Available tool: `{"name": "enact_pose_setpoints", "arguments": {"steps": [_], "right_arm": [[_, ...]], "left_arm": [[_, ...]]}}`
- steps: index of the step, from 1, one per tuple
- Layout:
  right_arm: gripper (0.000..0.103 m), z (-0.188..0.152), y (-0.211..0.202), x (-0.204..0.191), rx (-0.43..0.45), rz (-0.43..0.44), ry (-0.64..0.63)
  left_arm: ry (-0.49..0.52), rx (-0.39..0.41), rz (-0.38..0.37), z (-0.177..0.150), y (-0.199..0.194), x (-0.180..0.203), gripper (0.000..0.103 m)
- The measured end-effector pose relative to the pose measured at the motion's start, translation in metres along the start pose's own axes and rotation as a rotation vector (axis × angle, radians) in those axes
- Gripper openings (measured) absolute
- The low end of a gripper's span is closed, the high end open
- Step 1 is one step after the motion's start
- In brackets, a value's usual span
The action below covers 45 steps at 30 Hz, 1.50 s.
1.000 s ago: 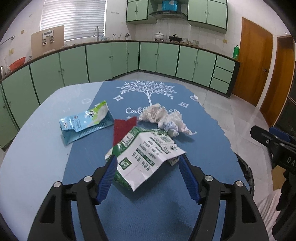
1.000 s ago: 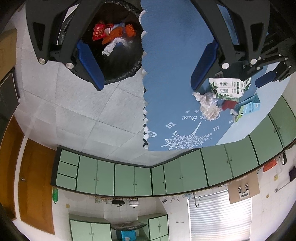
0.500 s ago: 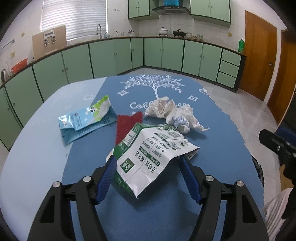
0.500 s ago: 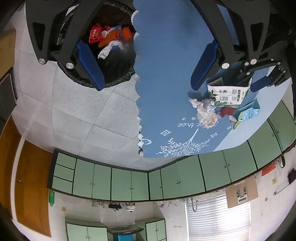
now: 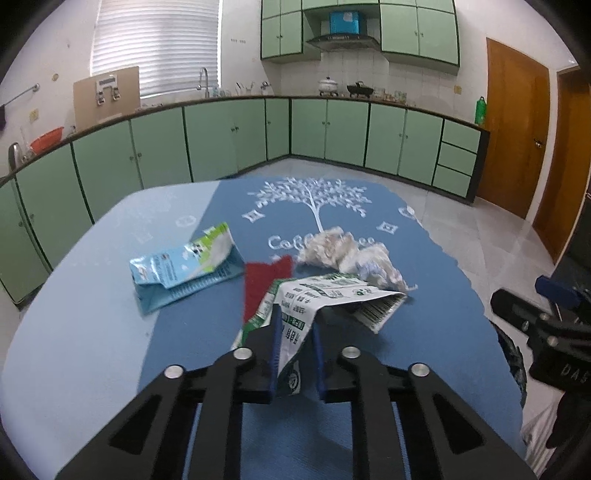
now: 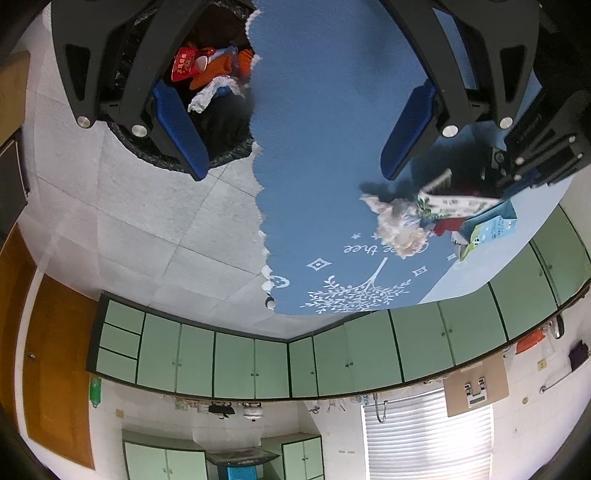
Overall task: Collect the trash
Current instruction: 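Grasp the crumpled white tissue with the right tool while the left holds the packet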
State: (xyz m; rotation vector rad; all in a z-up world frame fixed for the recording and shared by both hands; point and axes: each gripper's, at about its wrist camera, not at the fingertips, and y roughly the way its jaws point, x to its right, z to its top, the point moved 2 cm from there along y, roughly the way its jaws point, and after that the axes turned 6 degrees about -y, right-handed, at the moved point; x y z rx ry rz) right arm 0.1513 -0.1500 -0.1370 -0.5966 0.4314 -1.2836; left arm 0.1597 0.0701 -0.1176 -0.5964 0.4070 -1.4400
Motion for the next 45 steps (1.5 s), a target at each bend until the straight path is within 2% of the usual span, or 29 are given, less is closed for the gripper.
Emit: {"name": "enact_pose_setpoints", "arguments": {"steps": [4, 10, 15, 20, 27, 30, 36, 38, 42, 43, 45], "right_arm": [[0.091, 0.005, -0.002, -0.008, 0.027, 0.021, -0.008], [0.091, 0.017, -0.001, -0.021, 0.065, 0.052, -0.031], [0.085, 0.027, 0.007, -0.038, 0.085, 0.086, -0.049], [0.084, 0.034, 0.016, -0.053, 0.092, 0.100, -0.073], [0.079, 0.039, 0.039, -0.060, 0.058, 0.104, -0.097], [0.071, 0.039, 0.054, -0.063, 0.025, 0.110, -0.112], [0.064, 0.040, 0.078, -0.070, -0.031, 0.123, -0.116], [0.059, 0.041, 0.081, -0.073, -0.044, 0.126, -0.126], [0.024, 0.039, 0.088, -0.078, -0.082, 0.162, -0.150], [0.019, 0.038, 0.087, -0.079, -0.084, 0.171, -0.156], [0.016, 0.037, 0.082, -0.080, -0.073, 0.179, -0.159]], "left_arm": [[-0.026, 0.028, 0.010, 0.006, -0.006, -0.008, 0.008], [-0.084, 0.059, 0.020, 0.016, -0.016, -0.025, 0.008], [-0.122, 0.052, 0.034, 0.023, -0.015, -0.038, 0.008], [-0.129, 0.044, 0.055, 0.024, -0.008, -0.042, 0.008], [-0.141, 0.028, 0.080, 0.024, 0.002, -0.056, 0.008], [-0.150, 0.017, 0.089, 0.023, 0.007, -0.062, 0.008], [-0.143, 0.016, 0.096, 0.024, 0.014, -0.064, 0.008], [-0.141, 0.013, 0.093, 0.025, 0.016, -0.063, 0.008], [-0.138, 0.010, 0.090, 0.025, 0.019, -0.061, 0.009], [-0.138, 0.010, 0.090, 0.025, 0.020, -0.060, 0.009], [-0.137, 0.009, 0.091, 0.025, 0.019, -0.060, 0.009]]}}
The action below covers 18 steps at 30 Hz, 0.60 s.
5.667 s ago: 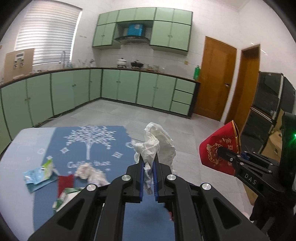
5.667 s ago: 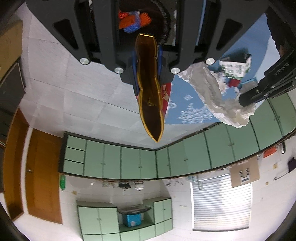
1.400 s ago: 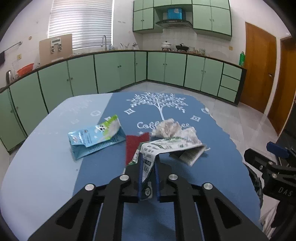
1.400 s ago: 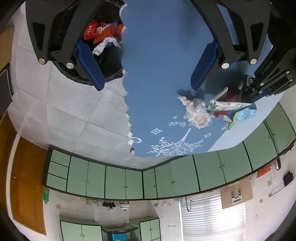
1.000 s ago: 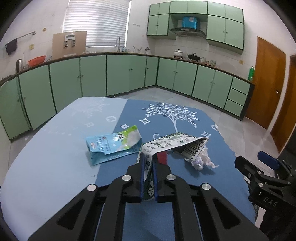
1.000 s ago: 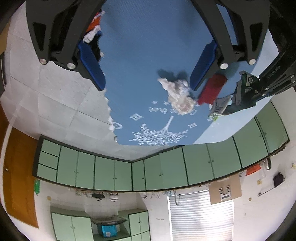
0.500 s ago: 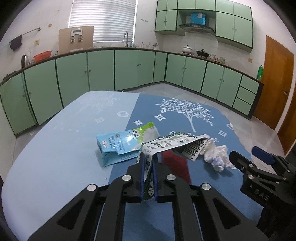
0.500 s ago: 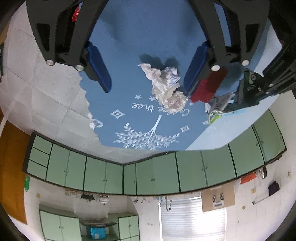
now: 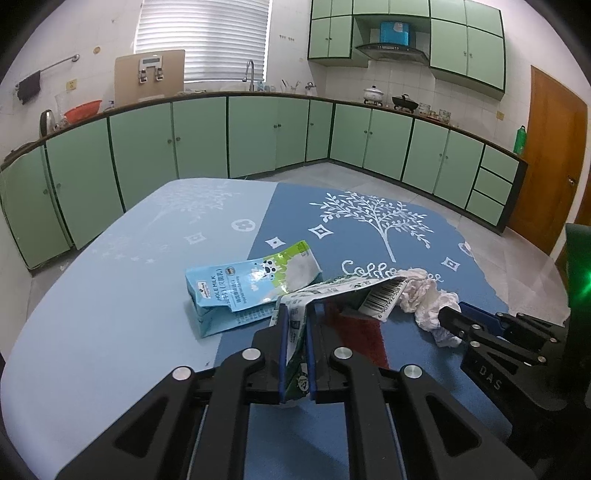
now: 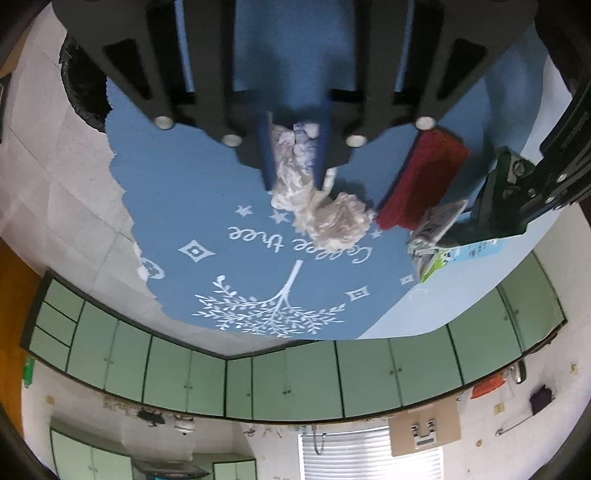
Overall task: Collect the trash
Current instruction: 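Grasp the crumpled white tissue with the right tool while the left holds the packet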
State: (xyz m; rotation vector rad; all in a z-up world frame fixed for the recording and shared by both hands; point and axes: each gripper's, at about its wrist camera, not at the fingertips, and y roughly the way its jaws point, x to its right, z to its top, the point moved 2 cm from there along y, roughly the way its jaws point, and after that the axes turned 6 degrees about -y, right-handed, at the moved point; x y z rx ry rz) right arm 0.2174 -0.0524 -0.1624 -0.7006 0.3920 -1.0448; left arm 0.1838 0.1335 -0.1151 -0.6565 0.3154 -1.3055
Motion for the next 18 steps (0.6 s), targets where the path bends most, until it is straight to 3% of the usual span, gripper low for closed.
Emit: {"name": "enact_pose_setpoints", "arguments": {"steps": [4, 18], "right_arm": [[0.009, 0.000, -0.017, 0.002, 0.037, 0.021, 0.024], [0.007, 0.017, -0.106, 0.023, 0.199, -0.013, 0.047]], "left_arm": [[0.000, 0.002, 0.001, 0.001, -0.001, 0.000, 0.009], [0.026, 0.078, -0.056, 0.013, -0.043, 0.027, 0.008]]}}
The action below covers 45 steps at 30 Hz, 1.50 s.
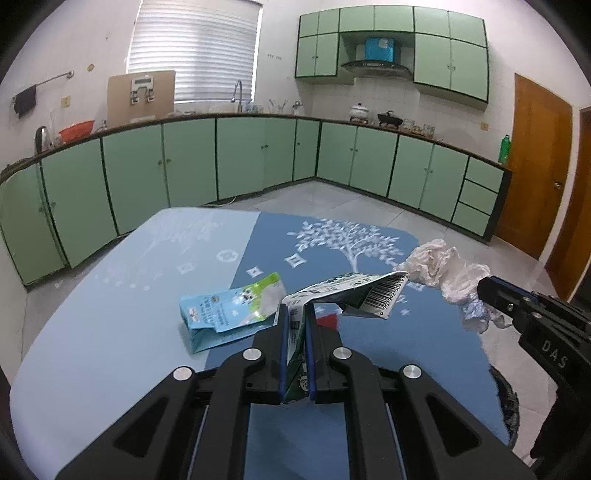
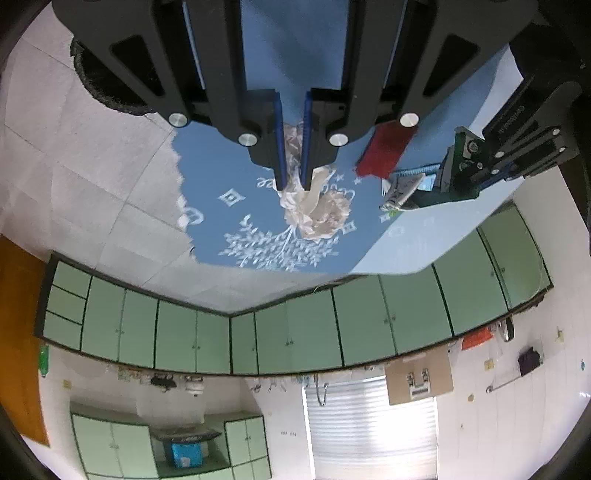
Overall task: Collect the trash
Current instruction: 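Grasp the crumpled white tissue with the right tool while the left holds the packet, then carry the packet and tissue over the bin and open both tools to drop them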
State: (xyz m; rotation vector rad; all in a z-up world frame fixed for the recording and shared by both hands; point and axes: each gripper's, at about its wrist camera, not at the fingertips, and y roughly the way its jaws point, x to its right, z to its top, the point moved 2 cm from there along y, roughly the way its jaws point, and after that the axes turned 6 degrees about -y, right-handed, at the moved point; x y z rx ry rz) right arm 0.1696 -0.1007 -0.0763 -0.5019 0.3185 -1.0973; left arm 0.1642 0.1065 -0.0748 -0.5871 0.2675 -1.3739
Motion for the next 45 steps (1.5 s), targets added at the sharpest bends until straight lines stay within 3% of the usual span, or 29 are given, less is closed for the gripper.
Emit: {"name": "enact_pose_setpoints", "arguments": {"steps": [18, 34, 45], "right_arm": [[0.007, -0.010, -0.076, 0.052, 0.072, -0.130, 0.049], [0.007, -0.063, -0.127, 0.134, 0.056, -0.313, 0.148], [0.007, -0.108, -0.143, 0.181, 0.002, -0.418, 0.215]], "left_arm": [[0.077, 0.026, -0.167, -0.003, -0.032, 0.079, 0.008], [0.178, -0.020, -0.337, -0.025, -0.032, 0.177, 0.008], [0.253, -0.095, -0.452, -0.056, -0.019, 0.245, 0.008]]}}
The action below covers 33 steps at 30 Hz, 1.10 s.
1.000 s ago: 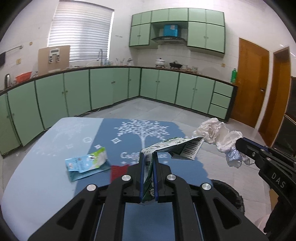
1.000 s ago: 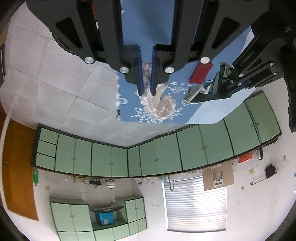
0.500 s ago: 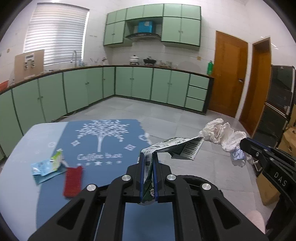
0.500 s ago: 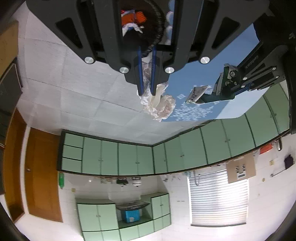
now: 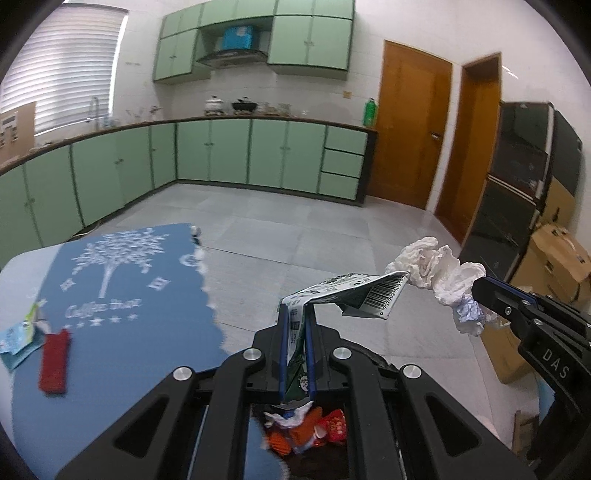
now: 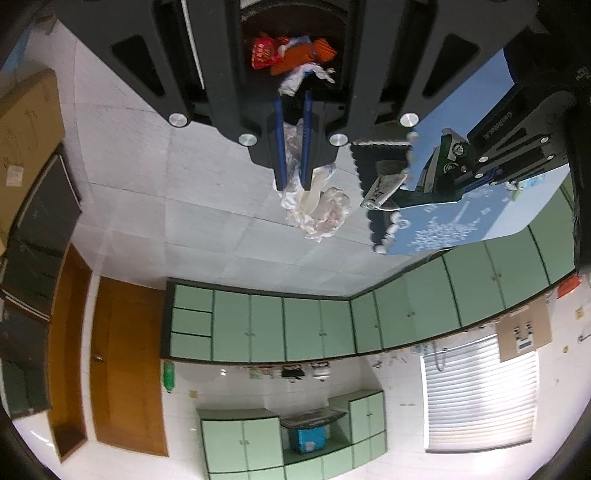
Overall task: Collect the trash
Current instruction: 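Carry the packet and tissue over the bin and open both tools to drop them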
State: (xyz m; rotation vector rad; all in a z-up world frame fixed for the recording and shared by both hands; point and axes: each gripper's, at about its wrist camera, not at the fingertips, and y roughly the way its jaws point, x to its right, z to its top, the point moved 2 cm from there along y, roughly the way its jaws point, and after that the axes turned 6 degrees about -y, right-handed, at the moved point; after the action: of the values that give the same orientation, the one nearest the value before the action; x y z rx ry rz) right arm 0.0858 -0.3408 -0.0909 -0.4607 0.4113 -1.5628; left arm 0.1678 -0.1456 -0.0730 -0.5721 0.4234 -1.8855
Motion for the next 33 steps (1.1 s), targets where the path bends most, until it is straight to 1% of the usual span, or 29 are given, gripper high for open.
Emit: {"name": "enact_pose_setpoints", "arguments": {"steps": [6, 12, 19, 21, 22, 24, 26, 27, 28, 29, 30, 31, 32, 33], "right_arm": [[0.007, -0.016, 0.017, 0.020, -0.050, -0.039, 0.022], [0.007, -0.032, 0.043, 0.028, -0.112, -0.040, 0.048], [0.008, -0.041, 0.075, 0.032, -0.183, -0.027, 0.082], [0.009, -0.041, 0.080, 0.031, -0.193, -0.024, 0.084], [0.011, -0.042, 0.084, 0.030, -0.199, -0.019, 0.085], [0.011, -0.043, 0.089, 0.032, -0.208, -0.005, 0.089], [0.014, -0.042, 0.094, 0.034, -0.218, 0.003, 0.103], [0.022, -0.043, 0.097, 0.035, -0.223, 0.007, 0.115], [0.030, -0.043, 0.098, 0.037, -0.224, 0.006, 0.120], [0.032, -0.043, 0.099, 0.038, -0.224, 0.001, 0.122], [0.038, -0.044, 0.099, 0.038, -0.223, -0.004, 0.124], [0.048, -0.043, 0.099, 0.039, -0.222, -0.007, 0.125], [0.053, -0.043, 0.098, 0.039, -0.220, -0.013, 0.126], [0.065, -0.042, 0.097, 0.038, -0.213, -0.027, 0.128]], "left_arm": [[0.022, -0.048, -0.035, -0.009, 0.030, 0.023, 0.008], [0.038, -0.100, -0.044, -0.019, 0.061, 0.038, 0.008], [0.034, -0.177, -0.037, -0.024, 0.092, 0.036, 0.008], [0.029, -0.186, -0.036, -0.025, 0.095, 0.036, 0.008], [0.031, -0.185, -0.033, -0.025, 0.095, 0.035, 0.008], [0.034, -0.187, -0.030, -0.025, 0.097, 0.034, 0.009], [0.023, -0.195, -0.032, -0.025, 0.099, 0.031, 0.012], [0.020, -0.197, -0.033, -0.025, 0.100, 0.030, 0.012], [0.018, -0.199, -0.032, -0.025, 0.100, 0.029, 0.015], [0.015, -0.200, -0.032, -0.024, 0.100, 0.026, 0.022], [0.008, -0.200, -0.031, -0.024, 0.099, 0.024, 0.027], [0.003, -0.197, -0.028, -0.024, 0.098, 0.022, 0.031], [-0.001, -0.193, -0.025, -0.023, 0.097, 0.021, 0.033], [-0.007, -0.191, -0.025, -0.023, 0.096, 0.018, 0.034]]}}
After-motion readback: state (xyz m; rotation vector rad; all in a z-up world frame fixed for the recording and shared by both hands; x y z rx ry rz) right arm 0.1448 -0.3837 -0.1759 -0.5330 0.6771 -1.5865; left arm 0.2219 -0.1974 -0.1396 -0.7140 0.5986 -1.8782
